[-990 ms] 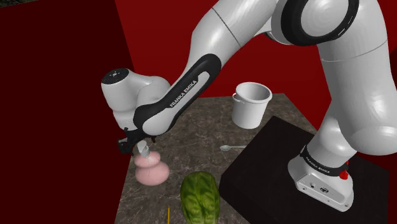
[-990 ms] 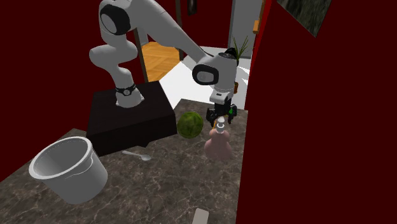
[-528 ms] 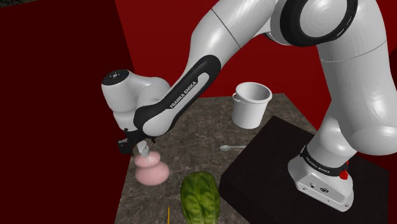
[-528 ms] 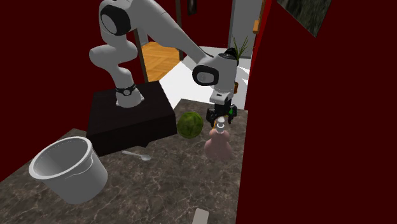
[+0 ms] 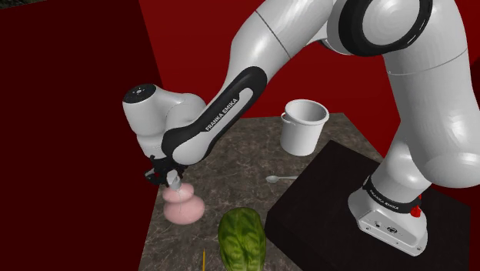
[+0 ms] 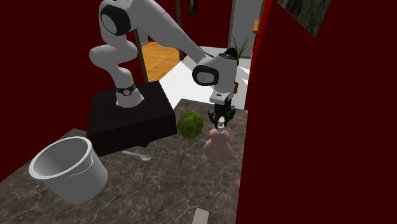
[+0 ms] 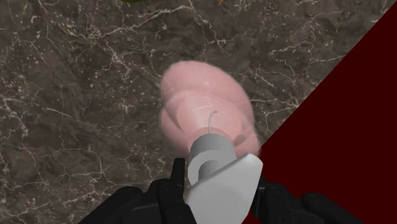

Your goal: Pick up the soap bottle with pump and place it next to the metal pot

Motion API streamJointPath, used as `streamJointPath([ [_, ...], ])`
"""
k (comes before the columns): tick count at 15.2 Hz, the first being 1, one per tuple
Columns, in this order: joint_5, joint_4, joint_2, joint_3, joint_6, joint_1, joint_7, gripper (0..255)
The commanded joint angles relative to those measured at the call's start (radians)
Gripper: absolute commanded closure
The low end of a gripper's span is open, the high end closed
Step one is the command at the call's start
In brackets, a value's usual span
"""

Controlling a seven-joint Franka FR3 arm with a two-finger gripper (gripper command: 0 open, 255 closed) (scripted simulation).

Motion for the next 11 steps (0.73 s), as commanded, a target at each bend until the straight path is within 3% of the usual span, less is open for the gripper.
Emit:
streamJointPath([
  [1, 0.000, 0.000, 0.000, 0.000, 0.000, 0.000, 0.000, 255],
  [11, 0.042, 0.010, -0.075, 0.029, -0.080, -0.019, -0.031, 255],
])
